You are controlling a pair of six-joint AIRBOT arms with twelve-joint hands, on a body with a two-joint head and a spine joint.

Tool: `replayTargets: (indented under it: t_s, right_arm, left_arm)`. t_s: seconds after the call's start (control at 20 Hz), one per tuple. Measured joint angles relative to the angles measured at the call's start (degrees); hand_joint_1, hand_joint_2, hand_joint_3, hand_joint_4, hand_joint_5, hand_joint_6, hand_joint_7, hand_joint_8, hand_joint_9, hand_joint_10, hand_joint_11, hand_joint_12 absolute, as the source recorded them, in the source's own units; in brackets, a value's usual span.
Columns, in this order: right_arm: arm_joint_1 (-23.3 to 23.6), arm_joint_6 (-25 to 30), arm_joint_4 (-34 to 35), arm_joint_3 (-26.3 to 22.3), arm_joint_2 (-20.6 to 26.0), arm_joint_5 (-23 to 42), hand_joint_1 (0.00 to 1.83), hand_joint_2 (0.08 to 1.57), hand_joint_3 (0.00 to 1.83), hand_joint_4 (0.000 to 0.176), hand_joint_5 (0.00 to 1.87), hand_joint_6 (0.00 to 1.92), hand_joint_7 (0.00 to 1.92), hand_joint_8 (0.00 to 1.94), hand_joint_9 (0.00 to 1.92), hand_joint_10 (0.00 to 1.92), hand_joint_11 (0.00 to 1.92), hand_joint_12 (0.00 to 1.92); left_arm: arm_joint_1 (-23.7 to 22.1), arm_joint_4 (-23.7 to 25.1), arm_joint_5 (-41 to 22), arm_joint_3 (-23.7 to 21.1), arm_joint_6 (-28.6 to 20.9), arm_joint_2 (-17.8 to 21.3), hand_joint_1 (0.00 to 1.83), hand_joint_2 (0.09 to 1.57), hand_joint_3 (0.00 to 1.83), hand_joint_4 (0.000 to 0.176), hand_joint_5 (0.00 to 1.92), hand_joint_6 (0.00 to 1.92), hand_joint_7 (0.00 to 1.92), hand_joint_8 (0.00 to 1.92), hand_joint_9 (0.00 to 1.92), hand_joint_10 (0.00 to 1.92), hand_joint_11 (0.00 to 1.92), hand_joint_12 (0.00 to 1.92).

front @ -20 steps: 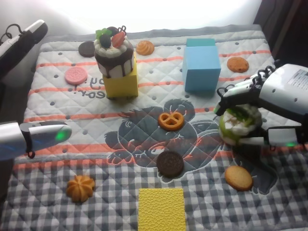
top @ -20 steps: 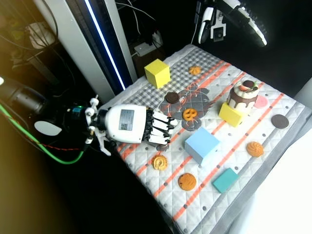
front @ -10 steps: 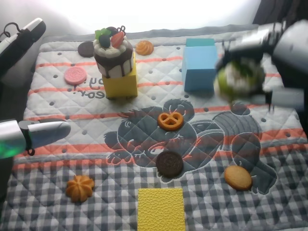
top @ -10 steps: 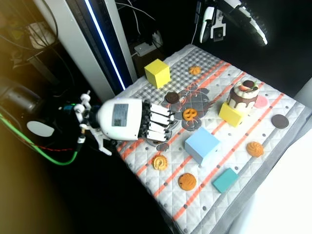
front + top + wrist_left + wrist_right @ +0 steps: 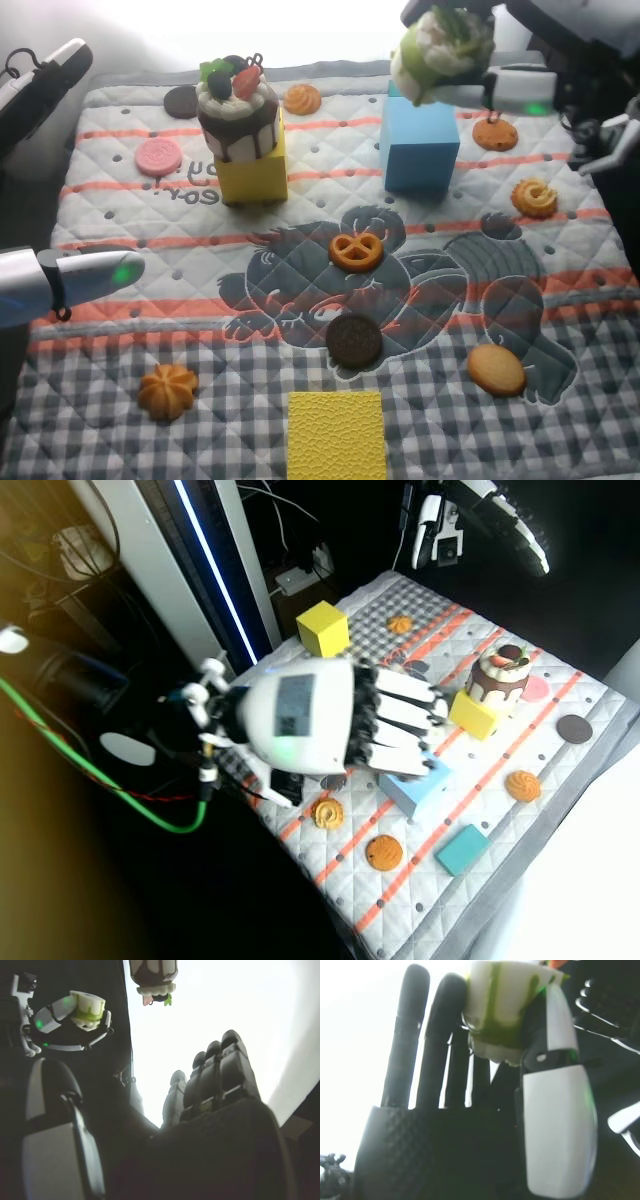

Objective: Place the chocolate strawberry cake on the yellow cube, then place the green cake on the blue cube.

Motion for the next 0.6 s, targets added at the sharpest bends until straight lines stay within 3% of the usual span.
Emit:
replayTargets:
  t_s: [0.05,0.1,0.15,0.2,0.3,0.4,0.45,0.5,0.55,0.6]
  right_arm:
    - [0.4,0.0,0.1,0.9,-0.8,-1.7,1.26,1.12,0.00,0.000,0.90,1.00,1.06,0.96,0.71,0.86,0.01,1.06]
    - [0.6,0.0,0.1,1.2,-1.2,-2.3,1.23,1.12,0.00,0.001,0.92,1.00,1.02,1.00,0.68,0.71,0.00,0.88]
    - [0.7,0.0,0.2,1.8,-1.7,-3.7,1.34,1.12,0.00,0.000,0.91,0.96,1.06,0.92,0.85,1.12,0.00,1.06]
    - [0.7,0.0,0.2,2.5,-2.2,-4.6,1.38,1.10,0.00,0.000,0.90,0.92,1.07,0.88,0.97,1.13,0.11,1.15]
    - [0.7,0.0,0.2,3.3,-2.9,-6.6,1.38,1.10,0.00,0.000,0.88,0.96,1.06,0.88,0.98,1.16,0.29,1.27]
    - [0.7,0.0,0.3,3.7,-3.4,-8.1,1.38,1.10,0.00,0.000,0.90,0.88,1.03,0.91,1.01,1.18,0.63,1.26]
    - [0.7,0.0,0.4,3.7,-3.5,-8.5,1.38,1.10,0.00,0.000,0.90,0.88,1.04,0.91,0.99,1.18,0.57,1.23]
    - [0.7,0.0,0.4,3.7,-3.5,-8.6,1.38,1.10,0.00,0.000,0.90,0.87,1.05,0.94,0.97,1.18,0.49,1.28]
    - [0.7,0.0,0.5,3.7,-3.6,-8.6,1.39,1.09,0.00,0.000,0.90,0.84,1.04,0.90,1.04,1.15,0.72,1.29]
    - [0.7,0.0,0.7,3.7,-3.6,-8.7,1.39,1.09,0.00,0.000,0.88,0.87,1.05,0.86,1.06,1.12,0.81,1.26]
  left_arm:
    - [0.0,0.1,0.0,0.1,-0.3,0.0,0.79,0.84,0.00,0.160,0.00,0.00,0.00,0.00,0.00,0.00,0.00,0.00]
    - [0.0,0.1,0.0,0.1,-0.4,0.0,0.78,0.83,0.00,0.152,0.00,0.00,0.00,0.00,0.00,0.00,0.00,0.00]
    - [0.0,0.0,0.0,0.1,-0.4,-0.3,0.78,0.82,0.00,0.136,0.01,0.00,0.00,0.00,0.00,0.00,0.00,0.00]
    - [0.0,0.2,0.1,0.1,-0.6,-0.3,0.77,0.81,0.00,0.133,0.03,0.01,0.00,0.00,0.00,0.00,0.00,0.00]
    - [0.0,0.4,0.2,0.1,-0.7,-0.3,0.76,0.81,0.00,0.146,0.04,0.01,0.00,0.00,0.00,0.00,0.00,0.00]
    - [0.0,0.4,0.2,0.1,-0.7,-0.3,0.74,0.80,0.00,0.136,0.03,0.01,0.00,0.00,0.00,0.00,0.00,0.00]
    - [0.0,0.5,0.2,0.1,-0.8,-0.3,0.72,0.80,0.00,0.121,0.01,0.00,0.00,0.00,0.00,0.00,0.00,0.00]
    - [0.0,0.5,0.2,0.1,-0.9,-0.3,0.73,0.80,0.00,0.128,0.01,0.00,0.00,0.00,0.00,0.00,0.00,0.00]
    - [0.0,0.4,0.2,0.1,-1.0,-0.3,0.73,0.80,0.00,0.134,0.01,0.00,0.00,0.00,0.00,0.00,0.00,0.00]
    - [0.0,0.5,0.2,0.1,-1.0,-0.3,0.73,0.80,0.00,0.138,0.01,0.00,0.00,0.00,0.00,0.00,0.00,0.00]
